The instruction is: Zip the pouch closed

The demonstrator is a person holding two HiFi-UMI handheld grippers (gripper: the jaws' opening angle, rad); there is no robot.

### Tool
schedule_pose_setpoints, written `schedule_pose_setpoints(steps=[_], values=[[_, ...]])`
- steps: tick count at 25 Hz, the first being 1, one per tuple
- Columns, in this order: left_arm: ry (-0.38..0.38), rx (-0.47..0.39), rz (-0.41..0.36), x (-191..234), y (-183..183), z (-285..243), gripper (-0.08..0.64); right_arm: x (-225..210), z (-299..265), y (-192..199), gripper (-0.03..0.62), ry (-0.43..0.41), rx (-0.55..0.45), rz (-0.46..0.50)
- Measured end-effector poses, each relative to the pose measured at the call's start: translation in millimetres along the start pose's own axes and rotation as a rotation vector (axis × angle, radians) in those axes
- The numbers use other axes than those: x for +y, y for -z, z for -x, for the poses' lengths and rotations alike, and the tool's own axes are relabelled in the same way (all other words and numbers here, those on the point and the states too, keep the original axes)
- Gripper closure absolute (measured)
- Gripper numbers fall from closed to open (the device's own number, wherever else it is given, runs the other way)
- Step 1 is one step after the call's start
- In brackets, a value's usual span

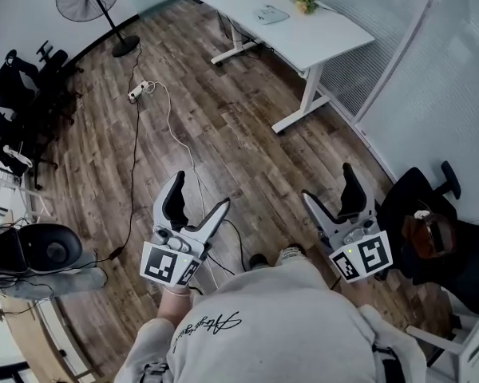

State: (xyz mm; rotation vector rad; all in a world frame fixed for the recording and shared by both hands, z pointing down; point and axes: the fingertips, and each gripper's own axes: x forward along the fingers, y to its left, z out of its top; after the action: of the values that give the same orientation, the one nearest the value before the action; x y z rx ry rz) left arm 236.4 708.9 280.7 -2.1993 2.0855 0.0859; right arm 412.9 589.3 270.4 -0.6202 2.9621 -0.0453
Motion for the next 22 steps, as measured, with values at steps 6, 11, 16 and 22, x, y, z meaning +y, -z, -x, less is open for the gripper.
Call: schedule_pose_setpoints(steps=[6, 11, 16, 22], values=[[-0.003, -0.004, 0.02, 8.0, 3.9, -2.7, 0.156, -3.8, -4.1, 7.5, 0.183, 0.023, 0.028, -0.004], [-0.031, 0.02, 0.035, 16.5, 14.7, -2.6, 0.156, -9.8, -15.7, 9.4, 0.183, 0.014, 0.032, -0.002], [-0.053, 0.034, 0.037, 29.8, 18.1, -12.9, 0.156, -15.2, -38.7, 14.6, 0.183, -0.016, 0.033, -0.011], [-0.06, 0.029, 0.016, 49.8, 16.8, -45.5, 0.156, -38.0, -70.7, 19.2, 0.183, -0.035, 0.03, -0.026]])
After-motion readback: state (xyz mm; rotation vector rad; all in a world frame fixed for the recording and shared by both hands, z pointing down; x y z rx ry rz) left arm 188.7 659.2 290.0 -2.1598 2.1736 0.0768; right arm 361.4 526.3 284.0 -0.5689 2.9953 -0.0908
